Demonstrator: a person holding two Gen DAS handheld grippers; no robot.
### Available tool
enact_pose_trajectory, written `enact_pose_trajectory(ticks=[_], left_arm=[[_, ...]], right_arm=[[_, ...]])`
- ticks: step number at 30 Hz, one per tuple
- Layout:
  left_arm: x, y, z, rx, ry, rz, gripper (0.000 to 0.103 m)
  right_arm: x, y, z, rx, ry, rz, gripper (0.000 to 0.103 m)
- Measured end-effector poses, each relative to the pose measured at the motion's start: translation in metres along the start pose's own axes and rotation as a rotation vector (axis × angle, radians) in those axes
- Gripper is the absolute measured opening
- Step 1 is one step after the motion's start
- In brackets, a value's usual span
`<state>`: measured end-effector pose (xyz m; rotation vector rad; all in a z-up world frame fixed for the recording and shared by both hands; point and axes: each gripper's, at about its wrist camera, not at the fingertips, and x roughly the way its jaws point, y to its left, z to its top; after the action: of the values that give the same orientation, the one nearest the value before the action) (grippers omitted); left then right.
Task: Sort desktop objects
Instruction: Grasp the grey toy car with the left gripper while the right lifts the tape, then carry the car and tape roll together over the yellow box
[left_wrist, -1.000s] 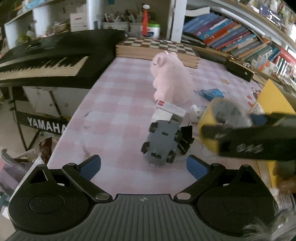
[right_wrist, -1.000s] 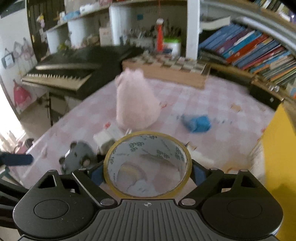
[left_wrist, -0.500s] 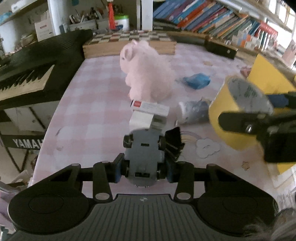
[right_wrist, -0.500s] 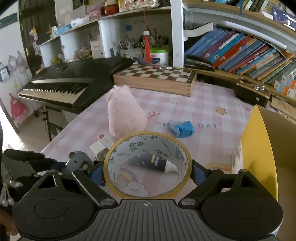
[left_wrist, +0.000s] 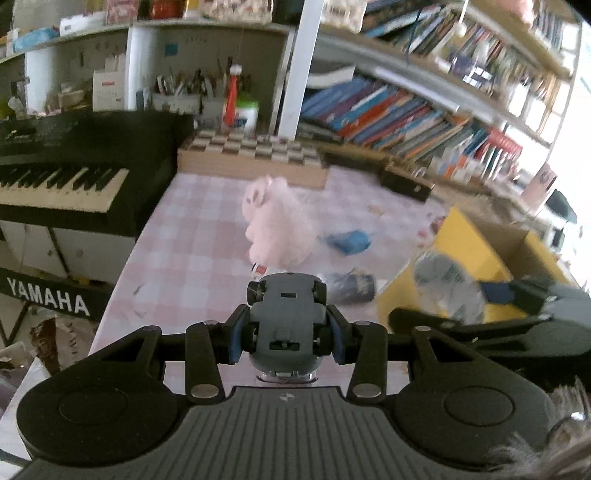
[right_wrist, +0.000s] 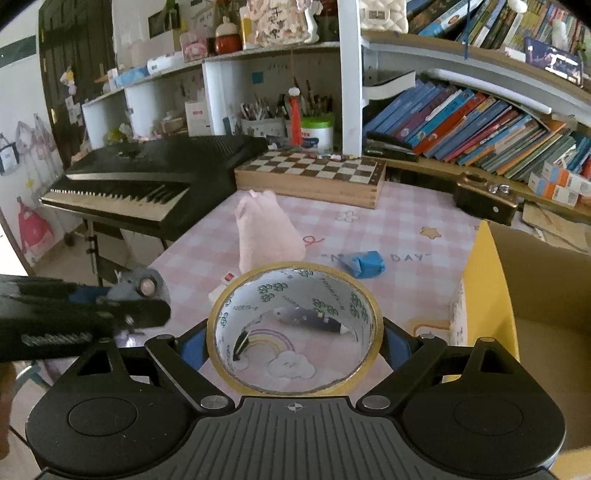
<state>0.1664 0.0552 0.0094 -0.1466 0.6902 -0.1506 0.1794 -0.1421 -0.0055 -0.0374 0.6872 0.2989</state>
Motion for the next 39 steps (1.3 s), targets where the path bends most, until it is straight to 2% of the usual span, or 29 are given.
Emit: enact_pose_trajectory(ticks=[7,20,39], left_arm=[[-0.046,0.001,-0.019,-0.022,-0.044,-0.033,0.040],[-0.089,0.007,-0.052,-0.031,-0.046,-0.119,0.040],[-0.117,-0.033,-0.085,0.104,-0.001,-0.262,0.040]], right_arm=[[-0.028,0.012,-0.013,0.034,-0.002,-0.014,0.092],[-0.073,0.039,-0.045,0.080,-0.011,-0.034,0.092],[-0.134,0.030,-0.102,0.229,-0.021,-0.141,0.092]])
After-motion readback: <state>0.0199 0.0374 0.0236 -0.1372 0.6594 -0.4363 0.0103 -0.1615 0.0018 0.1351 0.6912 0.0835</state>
